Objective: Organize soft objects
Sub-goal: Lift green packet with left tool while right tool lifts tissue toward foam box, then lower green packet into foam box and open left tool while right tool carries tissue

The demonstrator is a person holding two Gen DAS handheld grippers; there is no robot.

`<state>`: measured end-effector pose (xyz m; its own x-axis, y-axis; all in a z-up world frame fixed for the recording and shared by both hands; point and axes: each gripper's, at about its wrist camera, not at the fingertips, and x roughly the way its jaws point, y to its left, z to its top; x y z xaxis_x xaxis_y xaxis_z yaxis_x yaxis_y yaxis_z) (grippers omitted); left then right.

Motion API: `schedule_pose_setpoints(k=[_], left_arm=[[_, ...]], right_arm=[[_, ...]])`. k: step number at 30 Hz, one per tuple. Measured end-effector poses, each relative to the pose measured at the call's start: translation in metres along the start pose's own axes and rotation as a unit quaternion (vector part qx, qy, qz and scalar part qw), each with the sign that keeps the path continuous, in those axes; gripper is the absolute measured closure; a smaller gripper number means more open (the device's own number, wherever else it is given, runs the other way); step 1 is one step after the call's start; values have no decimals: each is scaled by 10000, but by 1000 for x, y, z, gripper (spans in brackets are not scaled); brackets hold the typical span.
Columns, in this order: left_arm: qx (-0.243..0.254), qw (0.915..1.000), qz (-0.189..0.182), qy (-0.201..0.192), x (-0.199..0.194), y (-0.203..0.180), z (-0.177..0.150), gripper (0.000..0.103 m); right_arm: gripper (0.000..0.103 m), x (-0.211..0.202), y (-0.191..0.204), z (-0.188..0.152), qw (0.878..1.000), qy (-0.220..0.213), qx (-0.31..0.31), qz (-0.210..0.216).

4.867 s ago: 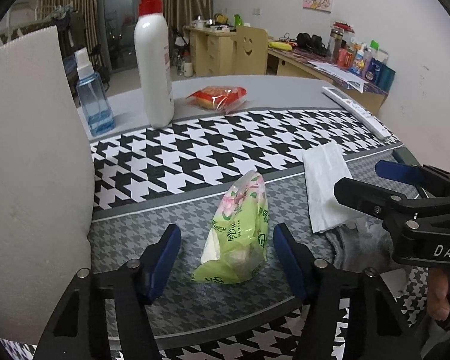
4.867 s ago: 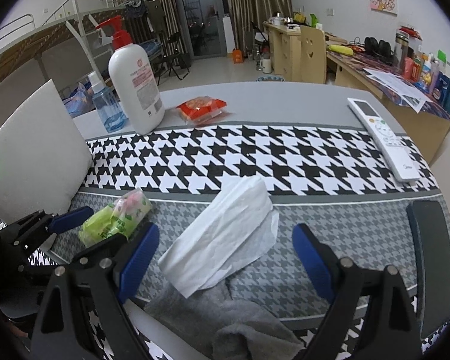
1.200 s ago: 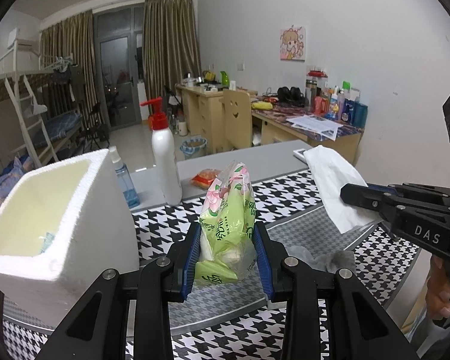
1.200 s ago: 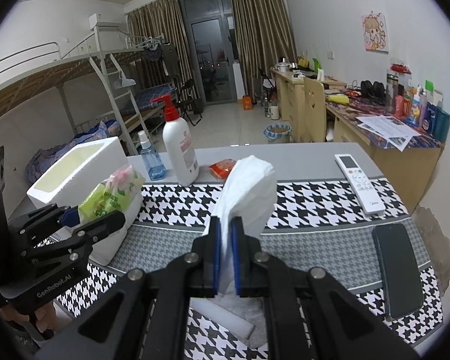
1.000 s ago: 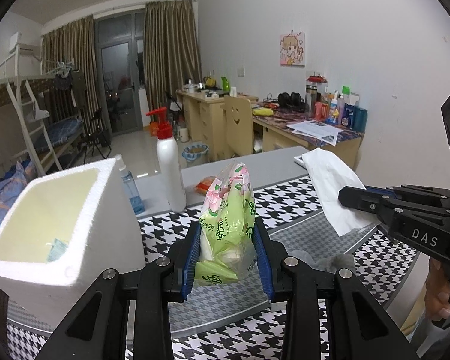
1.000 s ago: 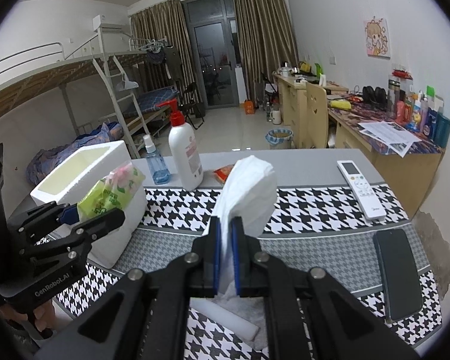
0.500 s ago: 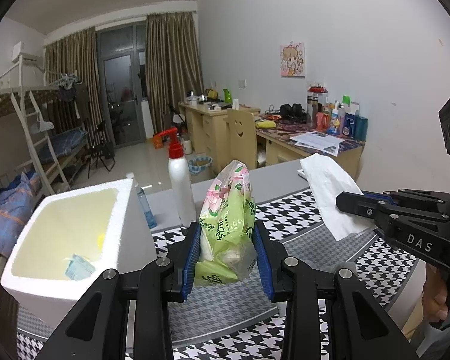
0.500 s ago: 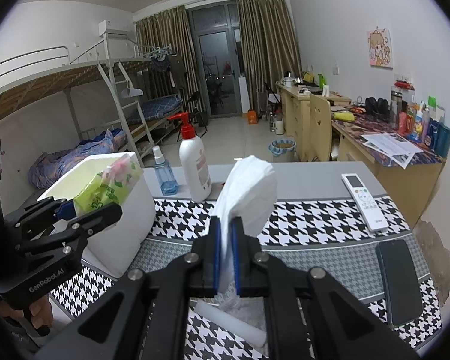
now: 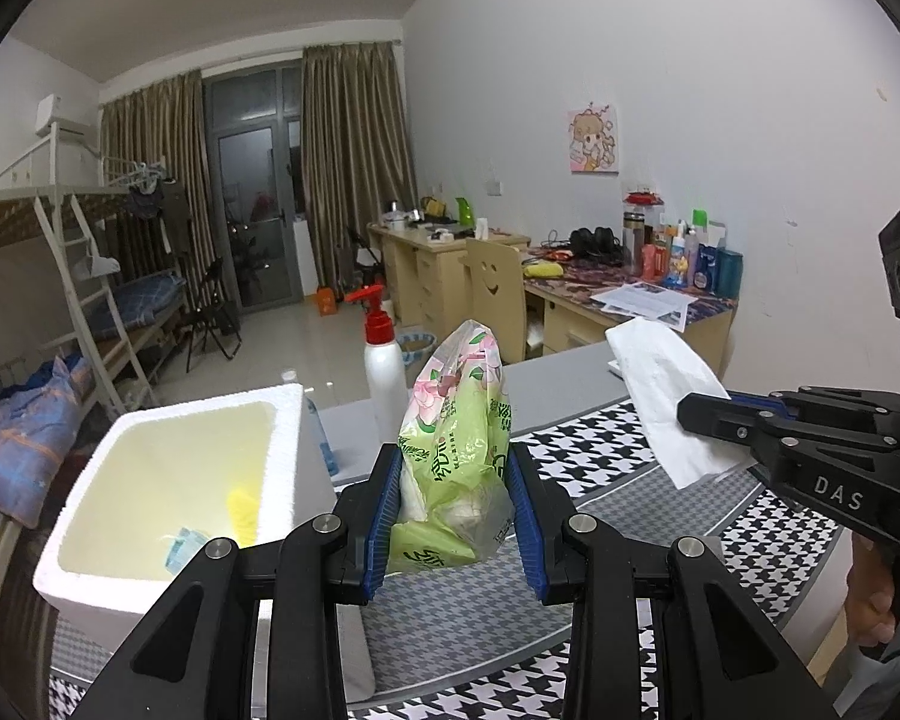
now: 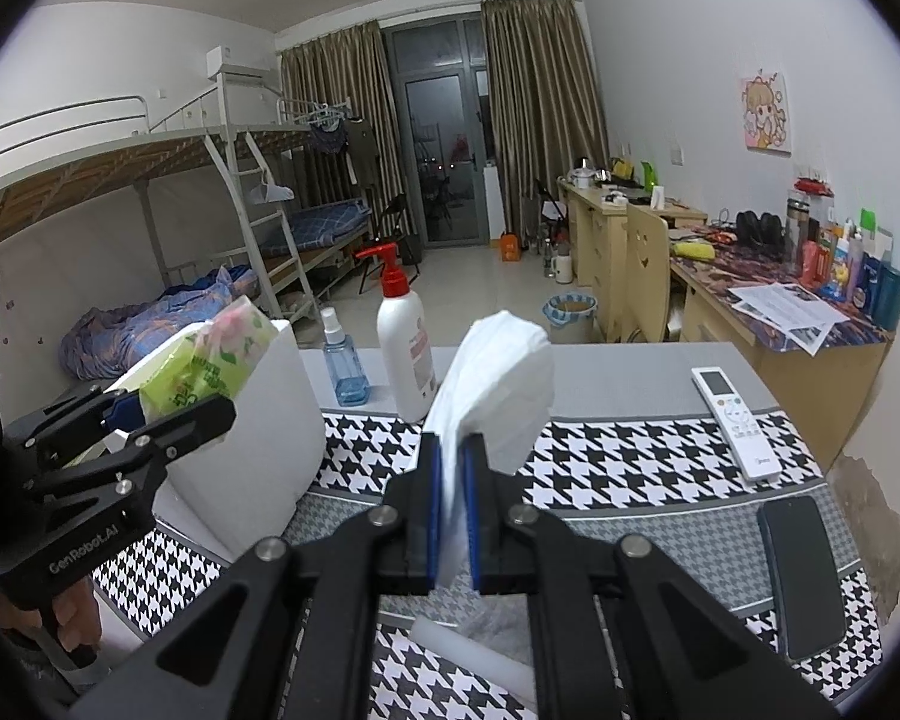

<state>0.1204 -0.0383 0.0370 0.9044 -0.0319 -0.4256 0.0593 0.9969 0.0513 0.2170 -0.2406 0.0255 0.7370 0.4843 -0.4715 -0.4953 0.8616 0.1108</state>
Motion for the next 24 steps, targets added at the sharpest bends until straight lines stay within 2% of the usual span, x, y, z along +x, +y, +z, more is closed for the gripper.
schedule_pose_setpoints(k=[24], left_arm=[[-81,9993,215,-298,-13,25,8,66]], right_arm=[[93,0,23,14,9995,-233,-150,162]])
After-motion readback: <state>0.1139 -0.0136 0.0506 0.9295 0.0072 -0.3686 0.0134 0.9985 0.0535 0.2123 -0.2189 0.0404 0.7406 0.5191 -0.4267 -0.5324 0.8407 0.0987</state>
